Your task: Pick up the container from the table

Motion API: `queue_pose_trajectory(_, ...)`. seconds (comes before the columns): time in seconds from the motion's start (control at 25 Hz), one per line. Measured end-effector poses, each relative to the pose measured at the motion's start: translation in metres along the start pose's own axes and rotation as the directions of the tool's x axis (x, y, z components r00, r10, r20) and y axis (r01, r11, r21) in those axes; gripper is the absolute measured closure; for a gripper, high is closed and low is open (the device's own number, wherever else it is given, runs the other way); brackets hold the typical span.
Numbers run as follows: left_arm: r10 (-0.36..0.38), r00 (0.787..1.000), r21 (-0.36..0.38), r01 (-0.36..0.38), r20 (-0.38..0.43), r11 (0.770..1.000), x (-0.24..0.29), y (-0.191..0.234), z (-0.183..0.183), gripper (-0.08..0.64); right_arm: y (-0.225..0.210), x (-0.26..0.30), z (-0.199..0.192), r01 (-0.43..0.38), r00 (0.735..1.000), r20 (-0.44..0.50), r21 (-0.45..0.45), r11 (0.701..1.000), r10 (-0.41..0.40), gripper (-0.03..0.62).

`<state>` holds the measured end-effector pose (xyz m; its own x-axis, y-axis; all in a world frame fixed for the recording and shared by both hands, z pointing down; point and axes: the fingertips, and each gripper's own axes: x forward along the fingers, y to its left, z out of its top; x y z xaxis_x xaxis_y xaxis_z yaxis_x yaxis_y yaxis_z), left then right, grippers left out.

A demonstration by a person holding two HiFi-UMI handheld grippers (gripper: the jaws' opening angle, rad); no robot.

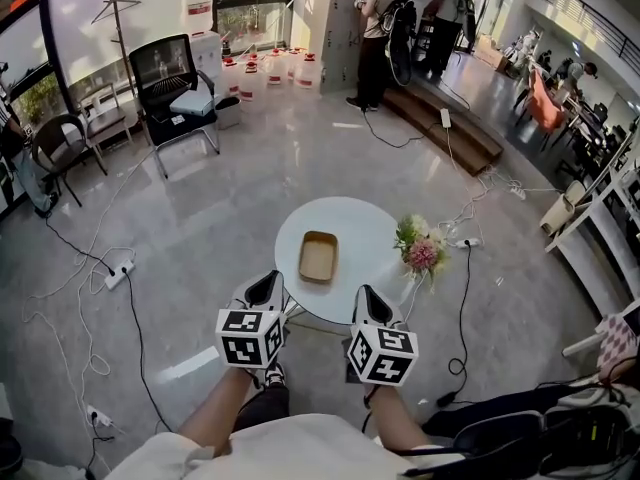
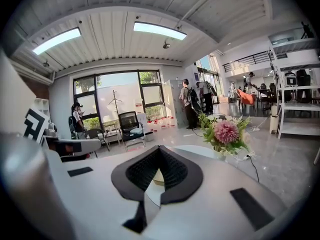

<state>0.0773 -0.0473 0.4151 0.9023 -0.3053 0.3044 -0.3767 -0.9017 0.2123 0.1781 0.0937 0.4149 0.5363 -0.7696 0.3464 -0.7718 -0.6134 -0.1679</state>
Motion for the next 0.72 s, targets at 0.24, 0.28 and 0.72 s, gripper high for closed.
queue_pose_trajectory(0.24,-0.003,1.000,-0.010,0.003,0.005,1.000,0.038,0.013,0.013,0.543,-0.008,0.036,0.014,0.000,1.000,-0.002,-0.012,1.000,0.000,0.568)
queue_pose_trajectory(0.28,-0.007,1.000,-0.010,0.007,0.003,1.000,0.045,0.013,0.015,0.543,-0.010,0.042,0.018,0.003,1.000,0.001,-0.014,1.000,-0.003,0.568)
queue_pose_trajectory(0.72,-0.022,1.000,0.001,0.022,-0.017,1.000,0.096,0.042,0.035,0.543,-0.004,0.104,0.042,0.009,1.000,-0.004,-0.018,1.000,-0.009,0.568)
